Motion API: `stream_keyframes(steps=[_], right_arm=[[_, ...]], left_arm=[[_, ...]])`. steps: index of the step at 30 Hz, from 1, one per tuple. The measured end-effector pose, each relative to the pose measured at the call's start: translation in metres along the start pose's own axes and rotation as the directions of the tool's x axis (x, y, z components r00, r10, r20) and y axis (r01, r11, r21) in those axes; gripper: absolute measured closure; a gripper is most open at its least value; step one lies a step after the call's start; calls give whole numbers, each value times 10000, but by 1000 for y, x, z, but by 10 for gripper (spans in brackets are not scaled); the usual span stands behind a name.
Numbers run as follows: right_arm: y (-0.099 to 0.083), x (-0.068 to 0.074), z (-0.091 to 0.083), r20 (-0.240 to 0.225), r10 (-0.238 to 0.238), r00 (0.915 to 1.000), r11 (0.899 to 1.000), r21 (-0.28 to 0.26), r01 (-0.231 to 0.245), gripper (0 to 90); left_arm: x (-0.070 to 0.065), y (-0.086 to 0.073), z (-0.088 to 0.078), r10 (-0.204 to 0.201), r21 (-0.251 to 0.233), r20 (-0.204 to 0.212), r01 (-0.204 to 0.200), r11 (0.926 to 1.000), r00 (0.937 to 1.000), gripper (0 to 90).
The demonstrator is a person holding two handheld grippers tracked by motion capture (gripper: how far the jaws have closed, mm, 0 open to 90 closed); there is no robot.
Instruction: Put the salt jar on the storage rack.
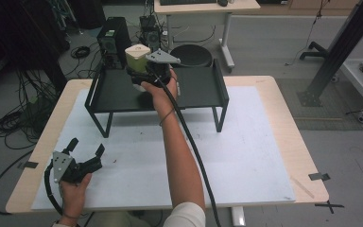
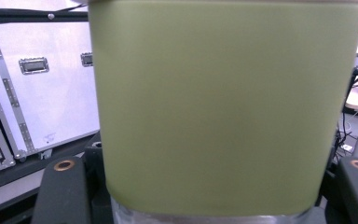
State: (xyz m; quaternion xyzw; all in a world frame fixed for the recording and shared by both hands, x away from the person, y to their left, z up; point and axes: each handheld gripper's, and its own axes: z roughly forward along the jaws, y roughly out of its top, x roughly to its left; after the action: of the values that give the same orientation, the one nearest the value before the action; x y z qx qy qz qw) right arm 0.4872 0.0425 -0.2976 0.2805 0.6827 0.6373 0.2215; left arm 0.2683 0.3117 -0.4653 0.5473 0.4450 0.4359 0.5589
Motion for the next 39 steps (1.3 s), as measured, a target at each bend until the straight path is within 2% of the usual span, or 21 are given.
stream_keyframes(steps=[9, 22, 31, 39], right_arm=[[-11, -2, 11, -13, 241, 9997, 9995, 189, -241, 302], [-23, -2, 14, -66, 352, 9994, 9989, 305, -349, 301], [-24, 3, 16, 53, -200, 9998, 9986, 500, 198, 300], [-24, 4, 16, 90, -194, 9998, 9987, 474, 190, 301]], left_arm=[[0, 0, 0, -8, -18, 0, 8, 10000, 10000, 29], [0, 0, 0, 0, -14, -5, 0, 10000, 10000, 29], [0, 0, 0, 5, -12, -2, -5, 10000, 10000, 29], [0, 0, 0, 5, -15, -1, -5, 10000, 10000, 29]])
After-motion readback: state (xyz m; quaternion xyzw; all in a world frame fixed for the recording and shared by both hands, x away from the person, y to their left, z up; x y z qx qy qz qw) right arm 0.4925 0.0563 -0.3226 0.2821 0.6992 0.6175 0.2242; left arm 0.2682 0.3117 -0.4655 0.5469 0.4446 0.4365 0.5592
